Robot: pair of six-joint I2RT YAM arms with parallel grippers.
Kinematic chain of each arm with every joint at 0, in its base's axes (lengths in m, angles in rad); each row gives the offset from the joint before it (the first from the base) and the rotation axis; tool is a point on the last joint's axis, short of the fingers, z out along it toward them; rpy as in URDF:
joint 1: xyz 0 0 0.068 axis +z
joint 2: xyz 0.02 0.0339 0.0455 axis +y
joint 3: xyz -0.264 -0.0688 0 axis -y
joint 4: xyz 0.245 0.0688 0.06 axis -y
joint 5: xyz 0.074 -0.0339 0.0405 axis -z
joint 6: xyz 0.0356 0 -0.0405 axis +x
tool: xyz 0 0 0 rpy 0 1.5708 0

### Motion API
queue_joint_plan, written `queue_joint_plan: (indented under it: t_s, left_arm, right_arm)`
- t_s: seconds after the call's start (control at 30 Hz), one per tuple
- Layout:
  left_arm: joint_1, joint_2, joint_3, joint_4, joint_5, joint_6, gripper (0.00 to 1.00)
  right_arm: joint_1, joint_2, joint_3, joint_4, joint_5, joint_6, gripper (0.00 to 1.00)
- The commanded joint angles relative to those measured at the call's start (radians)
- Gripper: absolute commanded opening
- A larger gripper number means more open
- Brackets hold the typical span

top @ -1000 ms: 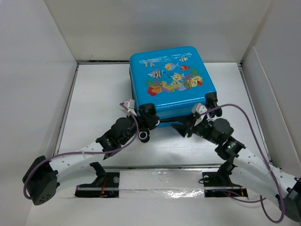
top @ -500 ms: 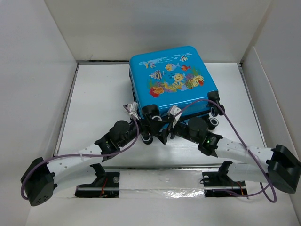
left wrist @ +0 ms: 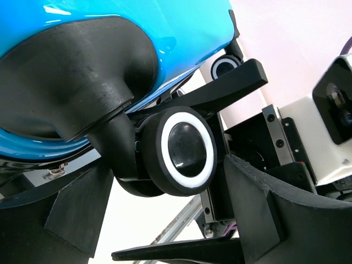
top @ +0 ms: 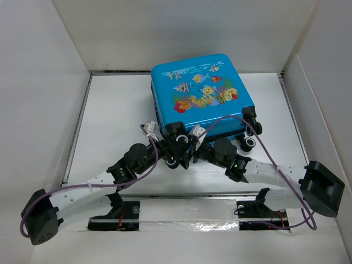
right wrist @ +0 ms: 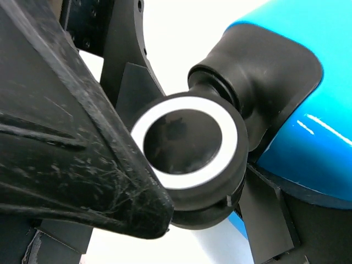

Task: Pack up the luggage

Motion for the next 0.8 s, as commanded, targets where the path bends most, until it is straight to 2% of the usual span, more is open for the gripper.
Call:
queue_joint_plan:
  t_s: [0.0,0.23,0.47,0.53,0.6,0.63,0.67,0.73,0.77]
  left_arm:
    - [-0.017,-0.035,0.006,0.091,0.026,0.008,0.77]
    - [-0.017,-0.072,-0.008,0.047,-0.036,0.016,0.77]
    - [-0.017,-0.051,-0.006,0.064,-0.022,0.023,0.76]
    - [-0.017,-0.049,-0.003,0.067,-0.019,0.025,0.76]
    - [-0.017,-0.055,-0.011,0.075,-0.019,0.02,0.76]
    - [-0.017,-0.059,-0.011,0.075,-0.017,0.022,0.75]
    - [-0.017,-0.065,-0.011,0.068,-0.02,0.022,0.75]
    - [-0.017,-0.069,-0.008,0.055,-0.033,0.028,0.75]
    - [-0.017,-0.08,-0.011,0.042,-0.037,0.029,0.75]
  right_arm:
    - [-0.002,-0.004,0.051,0.167,0.077,-0.023,1.0]
    - [0.008,-0.02,0.061,0.193,0.153,-0.037,1.0]
    - [0.008,0.064,0.071,0.314,0.19,0.0,0.97]
    - [0.008,0.088,0.071,0.366,0.203,0.014,0.91]
    - [0.008,0.111,0.071,0.389,0.215,0.014,0.81]
    - [0.008,0.117,0.08,0.395,0.215,0.043,0.74]
    - [0.008,0.12,0.085,0.392,0.215,0.045,0.61]
    - [0.008,0.126,0.085,0.392,0.216,0.046,0.51]
    - [0.008,0.124,0.081,0.392,0.216,0.048,0.41]
